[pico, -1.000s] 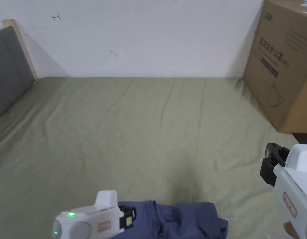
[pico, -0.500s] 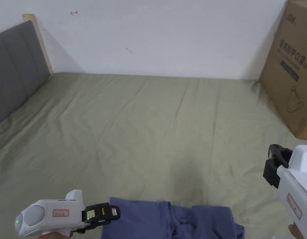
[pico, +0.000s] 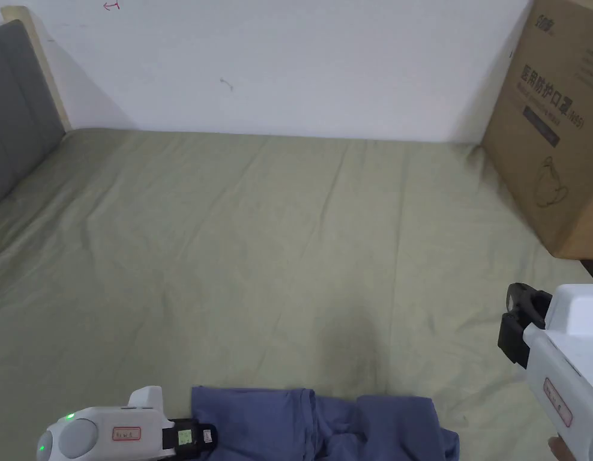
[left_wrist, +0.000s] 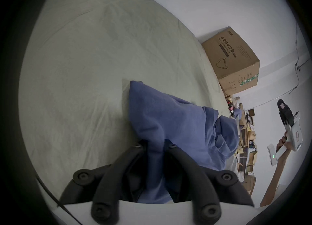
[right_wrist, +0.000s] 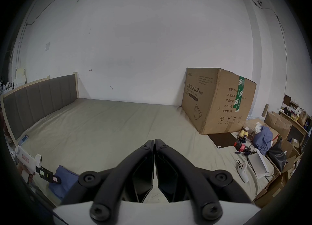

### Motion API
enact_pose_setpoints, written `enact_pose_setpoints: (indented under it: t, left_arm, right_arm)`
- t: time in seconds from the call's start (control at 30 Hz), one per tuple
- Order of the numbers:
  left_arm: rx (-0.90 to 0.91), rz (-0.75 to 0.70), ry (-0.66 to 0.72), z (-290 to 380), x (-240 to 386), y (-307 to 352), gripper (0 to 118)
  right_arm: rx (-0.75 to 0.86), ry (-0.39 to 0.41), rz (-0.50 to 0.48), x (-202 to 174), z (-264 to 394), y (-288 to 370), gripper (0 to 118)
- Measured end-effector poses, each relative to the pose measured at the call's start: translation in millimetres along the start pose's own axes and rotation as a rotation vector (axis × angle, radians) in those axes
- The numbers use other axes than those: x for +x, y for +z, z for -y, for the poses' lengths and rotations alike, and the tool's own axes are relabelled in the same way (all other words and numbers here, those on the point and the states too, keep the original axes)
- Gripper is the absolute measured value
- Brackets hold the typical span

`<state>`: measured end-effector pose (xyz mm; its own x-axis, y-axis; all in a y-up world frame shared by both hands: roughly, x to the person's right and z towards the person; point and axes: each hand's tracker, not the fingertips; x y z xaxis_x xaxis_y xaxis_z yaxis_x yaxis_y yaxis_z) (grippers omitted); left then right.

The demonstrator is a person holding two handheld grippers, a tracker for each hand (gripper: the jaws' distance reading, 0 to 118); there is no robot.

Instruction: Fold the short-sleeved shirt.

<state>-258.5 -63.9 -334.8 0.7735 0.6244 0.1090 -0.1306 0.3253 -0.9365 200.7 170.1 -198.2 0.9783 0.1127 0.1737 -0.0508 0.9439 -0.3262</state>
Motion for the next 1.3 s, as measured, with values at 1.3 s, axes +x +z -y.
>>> enact_pose_setpoints:
  t: [1.3]
  left_arm:
    - [-0.314,-0.293,-0.585,14,256,-71,11]
  right_arm:
    - [0.074,-0.056,0.005,37,0,32,1]
